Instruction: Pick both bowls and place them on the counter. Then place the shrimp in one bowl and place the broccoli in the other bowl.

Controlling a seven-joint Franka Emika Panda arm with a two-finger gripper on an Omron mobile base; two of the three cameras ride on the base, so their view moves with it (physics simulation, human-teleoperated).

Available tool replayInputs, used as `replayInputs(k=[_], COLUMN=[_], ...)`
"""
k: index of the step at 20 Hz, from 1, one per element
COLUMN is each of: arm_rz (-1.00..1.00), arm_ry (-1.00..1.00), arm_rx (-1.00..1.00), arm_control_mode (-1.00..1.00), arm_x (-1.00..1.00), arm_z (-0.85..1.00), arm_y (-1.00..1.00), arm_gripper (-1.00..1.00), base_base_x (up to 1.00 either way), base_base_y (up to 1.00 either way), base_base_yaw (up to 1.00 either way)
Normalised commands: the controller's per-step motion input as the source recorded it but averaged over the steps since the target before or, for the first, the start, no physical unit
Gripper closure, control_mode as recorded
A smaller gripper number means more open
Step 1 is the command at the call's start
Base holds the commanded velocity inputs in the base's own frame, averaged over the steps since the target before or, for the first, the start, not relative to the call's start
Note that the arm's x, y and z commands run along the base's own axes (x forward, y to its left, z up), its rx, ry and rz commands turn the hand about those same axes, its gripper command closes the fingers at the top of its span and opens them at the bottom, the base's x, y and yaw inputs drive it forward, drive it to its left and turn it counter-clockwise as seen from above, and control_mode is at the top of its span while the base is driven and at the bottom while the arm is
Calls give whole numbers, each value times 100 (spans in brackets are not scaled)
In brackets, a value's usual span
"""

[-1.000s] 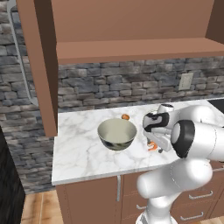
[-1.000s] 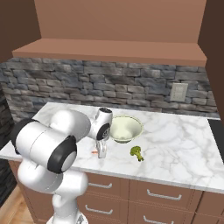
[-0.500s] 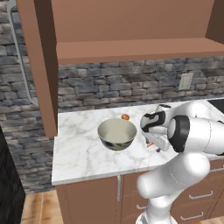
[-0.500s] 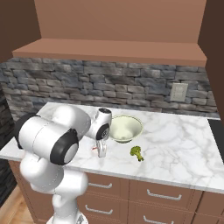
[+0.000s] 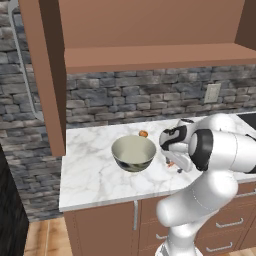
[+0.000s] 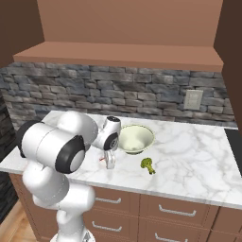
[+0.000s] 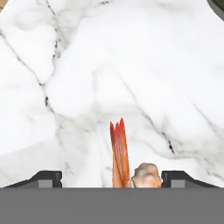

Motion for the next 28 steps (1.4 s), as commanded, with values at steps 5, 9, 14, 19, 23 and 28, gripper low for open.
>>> replayInputs(k=[5,9,14,19,23,28], arm_rz=[0,0,0,0,0,0], arm_ry=[0,0,-1,0,0,0], arm_rx=[0,0,0,0,0,0], arm_control_mode=[-100,-100,-100,-100,-100,-100], arm_x=[0,-6,-27,-48,-38,-25], arm_z=[-2,5,34,33,51,60], arm_y=[0,0,0,1,11,28], arm_gripper=[100,100,100,100,100,100], base_base_x=[0,0,0,0,0,0], base_base_y=[0,0,0,0,0,0], base_base_yaw=[0,0,0,0,0,0])
